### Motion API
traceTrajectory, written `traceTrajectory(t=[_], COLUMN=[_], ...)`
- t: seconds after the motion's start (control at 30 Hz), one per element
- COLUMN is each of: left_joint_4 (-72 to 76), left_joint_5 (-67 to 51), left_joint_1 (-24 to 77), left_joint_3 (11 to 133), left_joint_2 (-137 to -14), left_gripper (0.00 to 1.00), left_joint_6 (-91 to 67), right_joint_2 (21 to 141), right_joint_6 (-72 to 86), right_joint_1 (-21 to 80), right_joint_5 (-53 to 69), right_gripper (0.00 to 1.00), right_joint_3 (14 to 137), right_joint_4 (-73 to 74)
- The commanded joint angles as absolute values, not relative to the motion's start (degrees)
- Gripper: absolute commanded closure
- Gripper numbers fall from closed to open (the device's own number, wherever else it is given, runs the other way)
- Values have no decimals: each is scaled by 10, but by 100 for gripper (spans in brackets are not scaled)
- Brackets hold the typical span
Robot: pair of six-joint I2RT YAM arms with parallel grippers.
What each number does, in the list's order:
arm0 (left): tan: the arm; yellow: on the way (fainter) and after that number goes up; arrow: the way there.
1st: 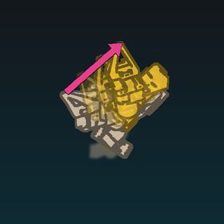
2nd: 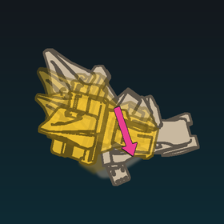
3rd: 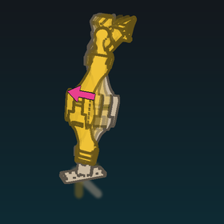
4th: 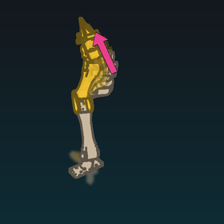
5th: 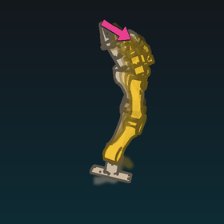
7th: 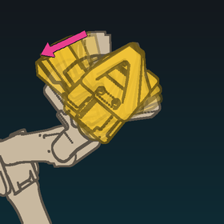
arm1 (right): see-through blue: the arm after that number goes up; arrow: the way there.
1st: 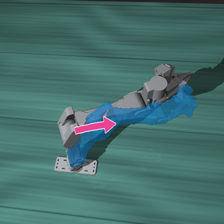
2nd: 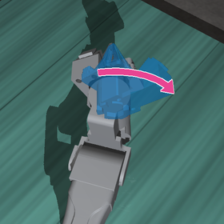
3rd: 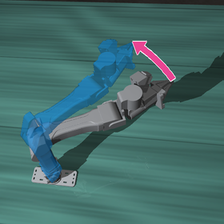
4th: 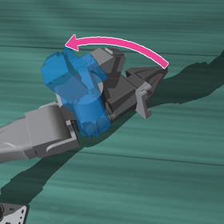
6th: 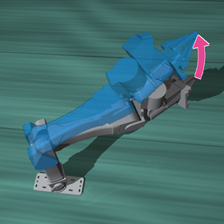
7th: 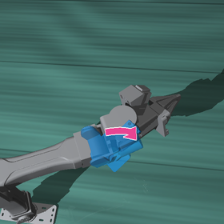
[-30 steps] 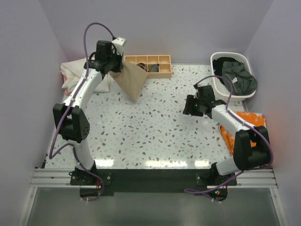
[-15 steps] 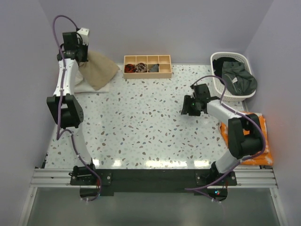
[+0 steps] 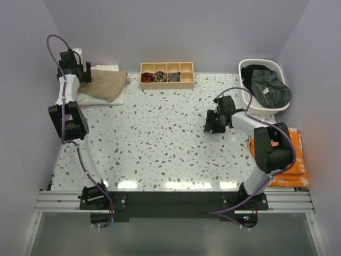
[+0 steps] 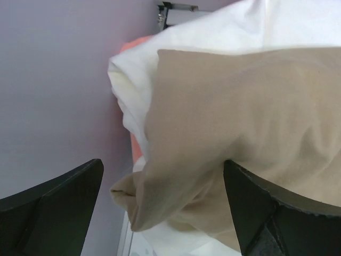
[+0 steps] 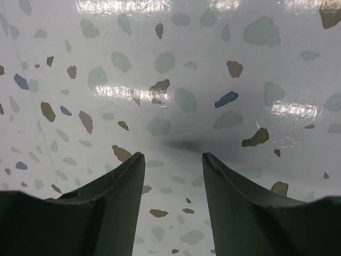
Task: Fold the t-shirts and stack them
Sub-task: Put the neatly folded tshirt into the corner of the board with the left arm
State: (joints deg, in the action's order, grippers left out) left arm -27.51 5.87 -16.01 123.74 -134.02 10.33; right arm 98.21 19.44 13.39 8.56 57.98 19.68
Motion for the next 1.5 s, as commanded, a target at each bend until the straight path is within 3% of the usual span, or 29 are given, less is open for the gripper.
traceTrajectory(t=[0.0,0.17,0.3,0.37,0.5,0.67,0.83,0.97,1.2,1.4,1.47], left_joint_4=[-206,-165,-110,-143,-166,-103,-118,-81,-102,-98,-92], left_joint_5=[77,31,-128,-205,-257,-260,-236,-194,-188,-214,-181], left_joint_1=[-157,-149,-149,-149,-149,-152,-166,-173,-171,-128,-100], left_joint_3=[1230,1201,1157,1195,1266,1210,1195,1138,1200,1147,1096], left_joint_2=[-1253,-1132,-1081,-1130,-1231,-1321,-1388,-1352,-1303,-1155,-1075], left_gripper=[0,0,0,0,12,15,29,28,25,21,14], left_joint_6=[91,52,5,-22,-62,-90,-92,-85,-69,-62,-60], right_joint_2=[969,924,908,903,897,903,922,926,908,874,865], right_joint_6=[190,193,194,199,203,200,199,196,200,205,206], right_joint_1=[134,134,134,134,134,135,134,134,134,134,134], right_joint_5=[99,96,91,91,88,81,79,79,84,82,84], right_gripper=[49,48,48,48,48,48,49,49,49,48,48], right_joint_3=[596,581,572,563,552,545,548,552,548,535,532], right_joint_4=[176,171,172,168,164,163,166,165,160,156,155])
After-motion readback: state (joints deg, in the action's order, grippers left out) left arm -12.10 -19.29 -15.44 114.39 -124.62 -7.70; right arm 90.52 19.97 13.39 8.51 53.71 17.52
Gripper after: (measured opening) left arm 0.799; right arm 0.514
